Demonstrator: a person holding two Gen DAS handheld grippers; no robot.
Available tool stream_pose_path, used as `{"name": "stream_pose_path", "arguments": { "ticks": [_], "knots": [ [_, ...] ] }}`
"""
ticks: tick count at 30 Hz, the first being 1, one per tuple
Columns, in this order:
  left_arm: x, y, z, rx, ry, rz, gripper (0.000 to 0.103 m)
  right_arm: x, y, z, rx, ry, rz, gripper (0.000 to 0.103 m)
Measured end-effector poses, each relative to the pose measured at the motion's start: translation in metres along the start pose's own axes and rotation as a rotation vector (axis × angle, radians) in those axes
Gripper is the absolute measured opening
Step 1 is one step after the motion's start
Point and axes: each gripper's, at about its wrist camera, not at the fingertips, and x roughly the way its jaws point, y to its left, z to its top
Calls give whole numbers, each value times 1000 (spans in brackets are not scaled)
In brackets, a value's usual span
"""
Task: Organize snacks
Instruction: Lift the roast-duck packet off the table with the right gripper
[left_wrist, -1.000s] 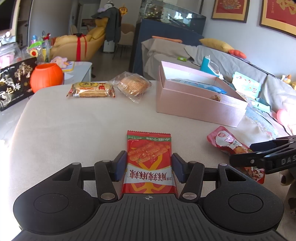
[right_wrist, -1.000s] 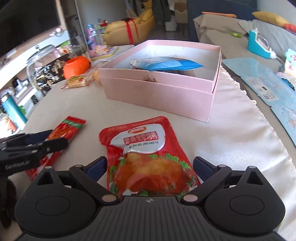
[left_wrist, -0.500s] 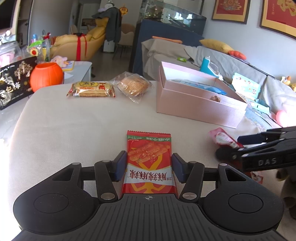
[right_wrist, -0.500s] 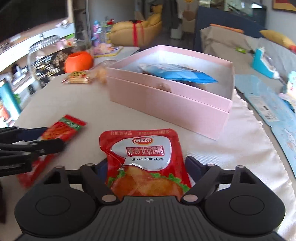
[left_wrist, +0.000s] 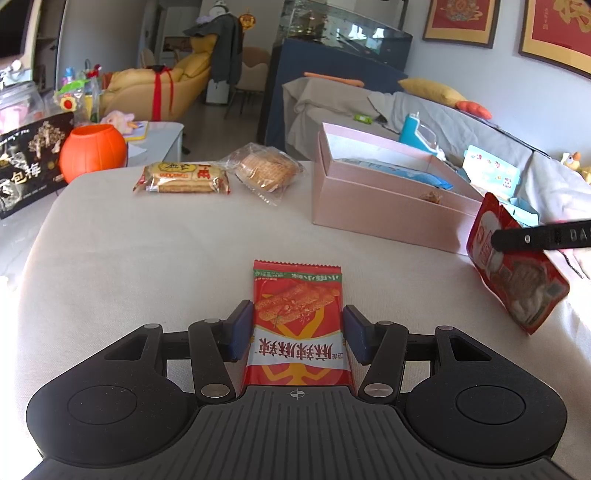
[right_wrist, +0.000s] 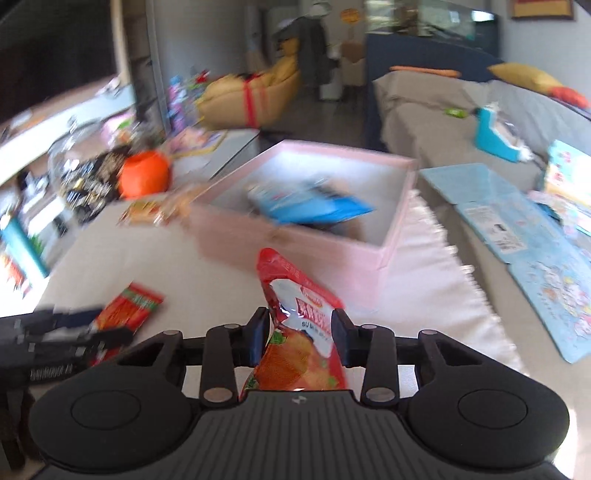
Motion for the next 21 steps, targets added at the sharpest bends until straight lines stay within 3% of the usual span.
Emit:
{"name": "stream_pose_path", "arguments": {
  "ticks": [4, 8, 11, 17, 21],
  "knots": [
    [0, 0, 0, -3, 0, -2, 58, 18, -8, 7, 45, 76, 15, 50],
    [-1, 1, -1, -7, -2, -4, 58, 46, 7, -2, 15, 167, 23, 54],
    [-1, 1, -1, -7, -2, -4, 58, 50, 19, -10, -43, 150, -28, 59],
    [-1, 1, -1, -10, -3, -5, 58, 49, 14, -12, -41, 153, -25, 60],
    [-1, 1, -1, -8, -3, -4, 58, 53, 10, -16, -59, 153, -51, 78]
  ]
}}
